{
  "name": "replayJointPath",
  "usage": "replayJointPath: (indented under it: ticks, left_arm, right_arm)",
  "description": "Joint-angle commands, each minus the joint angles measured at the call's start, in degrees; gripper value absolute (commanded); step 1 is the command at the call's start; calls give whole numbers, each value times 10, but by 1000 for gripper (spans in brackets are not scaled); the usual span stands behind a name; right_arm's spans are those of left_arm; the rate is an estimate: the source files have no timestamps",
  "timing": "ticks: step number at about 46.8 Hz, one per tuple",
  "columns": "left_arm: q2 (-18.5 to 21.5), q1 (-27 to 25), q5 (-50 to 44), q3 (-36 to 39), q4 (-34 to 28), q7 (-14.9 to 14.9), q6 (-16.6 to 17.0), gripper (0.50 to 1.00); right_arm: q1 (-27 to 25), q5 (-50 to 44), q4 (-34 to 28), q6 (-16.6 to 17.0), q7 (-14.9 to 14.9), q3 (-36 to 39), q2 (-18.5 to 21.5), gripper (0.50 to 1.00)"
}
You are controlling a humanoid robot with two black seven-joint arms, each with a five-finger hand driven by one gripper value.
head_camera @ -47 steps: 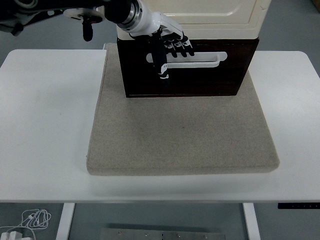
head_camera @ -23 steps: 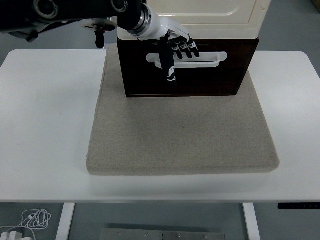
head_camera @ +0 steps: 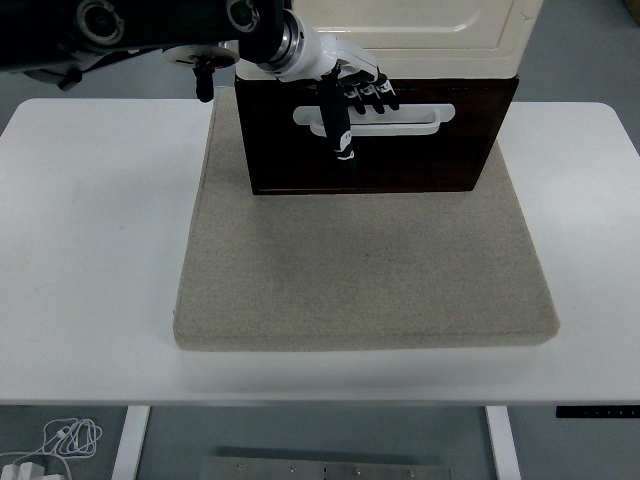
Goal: Open the drawer under the combination cabinet
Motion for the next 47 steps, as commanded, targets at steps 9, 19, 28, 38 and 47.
replayJointPath:
  ticks: [9,19,28,38,47]
  left_arm:
    - [-6,1,0,-1,0,0,6,992]
    - [-13,11,1,-1,0,1,12,990]
    - [-14,12,1,-3,0,1,21,990]
    - [-15,18,1,-3,0,1,22,990]
    - [-15,19,1,-3,0,0,23,988]
  right_arm:
    - [0,1,0,0,0,0,0,928]
    - [0,0,0,0,0,0,0,928]
    - [0,0,0,0,0,0,0,928]
    - [0,0,0,0,0,0,0,928]
    - [0,0,0,0,0,0,0,928]
